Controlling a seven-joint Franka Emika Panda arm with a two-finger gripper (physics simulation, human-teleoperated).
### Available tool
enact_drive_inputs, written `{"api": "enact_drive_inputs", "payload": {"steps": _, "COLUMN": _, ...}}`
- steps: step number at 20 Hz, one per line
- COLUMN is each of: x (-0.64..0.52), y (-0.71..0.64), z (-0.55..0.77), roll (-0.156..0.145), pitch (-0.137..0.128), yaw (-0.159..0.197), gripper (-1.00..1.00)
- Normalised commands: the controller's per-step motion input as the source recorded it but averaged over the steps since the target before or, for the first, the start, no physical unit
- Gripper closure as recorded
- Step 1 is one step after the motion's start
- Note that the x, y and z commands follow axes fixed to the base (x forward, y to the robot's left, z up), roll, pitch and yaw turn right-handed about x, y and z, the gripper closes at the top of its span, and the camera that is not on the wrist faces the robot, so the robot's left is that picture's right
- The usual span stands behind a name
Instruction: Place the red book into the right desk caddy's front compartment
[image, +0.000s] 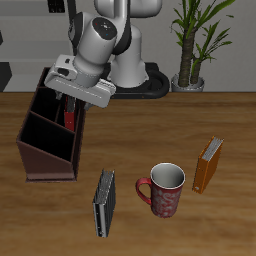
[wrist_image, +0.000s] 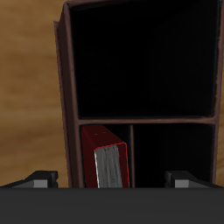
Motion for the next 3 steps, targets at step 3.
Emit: {"api": "enact_drive_inputs", "payload": {"steps": 3, "x": 0.05, "y": 0.09, "z": 0.13, "roll": 0.016, "pitch": -0.023, "yaw": -0.008, "gripper": -1.0}}
